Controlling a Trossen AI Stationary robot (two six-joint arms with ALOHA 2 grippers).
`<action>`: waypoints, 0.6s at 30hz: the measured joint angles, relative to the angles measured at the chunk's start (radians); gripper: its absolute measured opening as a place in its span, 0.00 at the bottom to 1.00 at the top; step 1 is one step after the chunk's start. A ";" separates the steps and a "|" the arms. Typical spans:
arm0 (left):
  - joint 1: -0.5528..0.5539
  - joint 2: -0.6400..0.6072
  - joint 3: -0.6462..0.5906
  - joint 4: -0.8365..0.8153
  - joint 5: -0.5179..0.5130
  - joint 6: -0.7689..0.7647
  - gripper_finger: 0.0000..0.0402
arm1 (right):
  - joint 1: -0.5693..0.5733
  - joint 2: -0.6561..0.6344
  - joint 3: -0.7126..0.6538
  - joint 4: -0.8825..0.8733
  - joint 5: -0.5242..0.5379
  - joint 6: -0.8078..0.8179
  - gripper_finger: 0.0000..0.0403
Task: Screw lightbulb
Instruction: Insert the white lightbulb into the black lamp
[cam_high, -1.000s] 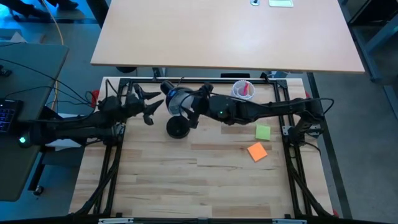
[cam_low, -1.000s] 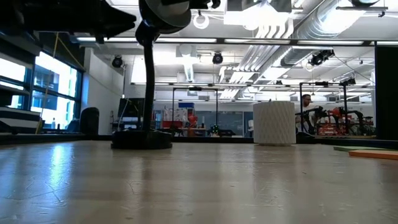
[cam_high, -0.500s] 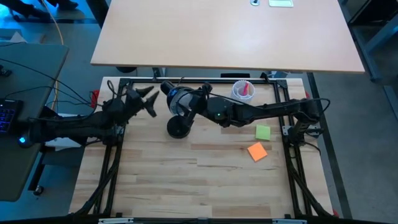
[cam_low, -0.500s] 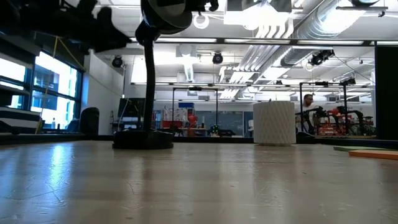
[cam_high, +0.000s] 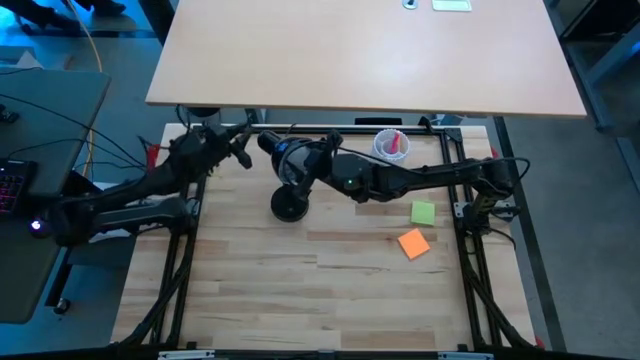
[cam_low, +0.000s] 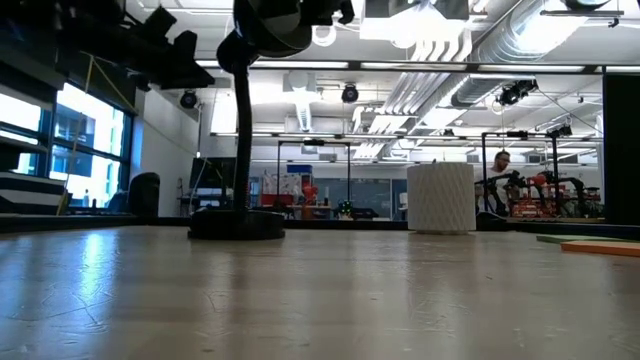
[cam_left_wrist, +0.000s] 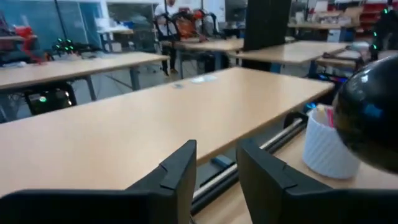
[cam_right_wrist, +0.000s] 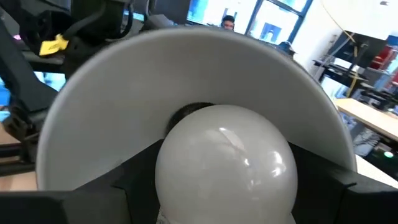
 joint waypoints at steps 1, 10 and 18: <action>0.016 0.020 0.007 -0.001 0.034 0.005 0.25 | 0.000 0.000 0.000 -0.003 0.005 0.000 0.66; 0.032 0.129 0.051 0.010 0.269 0.023 0.18 | 0.000 0.000 0.000 -0.023 -0.017 -0.020 0.66; -0.046 0.097 0.050 0.071 0.272 0.011 0.15 | 0.001 0.000 -0.001 -0.023 -0.041 -0.073 0.66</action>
